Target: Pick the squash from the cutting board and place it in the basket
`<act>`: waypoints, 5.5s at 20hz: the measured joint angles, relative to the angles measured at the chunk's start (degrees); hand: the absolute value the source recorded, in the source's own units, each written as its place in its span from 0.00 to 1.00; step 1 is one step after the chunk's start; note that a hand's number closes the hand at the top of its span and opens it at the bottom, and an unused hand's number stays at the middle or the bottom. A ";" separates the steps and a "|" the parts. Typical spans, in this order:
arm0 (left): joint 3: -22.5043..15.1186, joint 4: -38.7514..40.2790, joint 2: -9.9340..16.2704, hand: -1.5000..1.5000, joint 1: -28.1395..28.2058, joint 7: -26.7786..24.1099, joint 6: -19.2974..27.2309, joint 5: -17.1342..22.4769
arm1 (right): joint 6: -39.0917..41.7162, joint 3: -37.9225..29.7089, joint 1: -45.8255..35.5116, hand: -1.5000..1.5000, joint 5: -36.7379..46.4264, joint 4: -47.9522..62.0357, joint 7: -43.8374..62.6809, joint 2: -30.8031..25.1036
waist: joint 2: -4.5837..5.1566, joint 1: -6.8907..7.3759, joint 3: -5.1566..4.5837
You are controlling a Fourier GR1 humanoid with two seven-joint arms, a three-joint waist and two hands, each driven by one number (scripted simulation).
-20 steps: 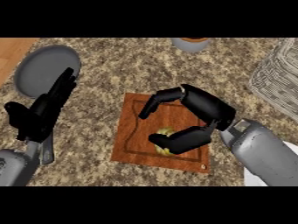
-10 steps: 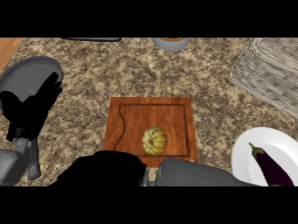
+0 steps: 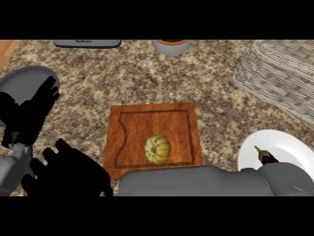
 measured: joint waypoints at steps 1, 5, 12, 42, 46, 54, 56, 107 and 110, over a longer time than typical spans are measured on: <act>0.03 -0.15 0.06 0.50 0.12 -0.06 -0.07 -0.08 | 1.70 -1.16 -2.60 0.00 -0.23 0.60 2.43 0.13 | 0.00 0.17 0.01; 0.78 0.06 0.40 0.50 -0.35 0.34 -0.76 0.09 | 9.61 -5.52 -11.11 0.00 -5.23 2.96 10.14 0.43 | 0.25 0.36 0.06; 1.37 0.23 -0.50 0.50 0.67 -0.37 -0.75 -0.52 | 21.87 -12.02 -18.74 0.00 -19.73 7.51 15.91 0.25 | 0.48 -0.08 0.12; 6.01 -0.33 -3.56 0.50 0.47 1.27 -3.57 -4.93 | 13.43 -13.64 18.93 0.00 5.49 -0.92 -11.66 -8.27 | 1.17 -0.52 0.28; 6.33 -0.25 -4.88 0.50 0.96 0.47 -3.69 -6.31 | 11.56 -12.70 20.65 0.00 11.25 4.70 -15.03 -5.82 | 1.09 -0.55 0.27; 8.12 -2.11 -5.51 0.50 2.18 2.02 -5.13 -7.28 | 13.63 -13.52 21.39 0.00 19.32 12.78 -19.03 -3.26 | 0.98 -0.63 0.25; 8.63 -2.58 -5.82 0.50 2.96 1.78 -5.51 -7.85 | 14.53 -14.12 22.13 0.00 21.33 13.05 -19.76 -2.99 | 0.96 -0.67 0.26; 16.50 -4.34 -11.80 0.50 3.26 4.66 -10.48 -15.37 | -0.13 -36.60 38.48 1.00 43.70 21.46 -24.38 0.61 | 0.81 -2.53 0.56; 16.40 -4.07 -12.02 0.50 3.05 4.44 -10.65 -15.29 | -7.11 -41.70 41.41 1.00 36.96 19.34 -16.13 0.61 | 1.01 -1.93 0.54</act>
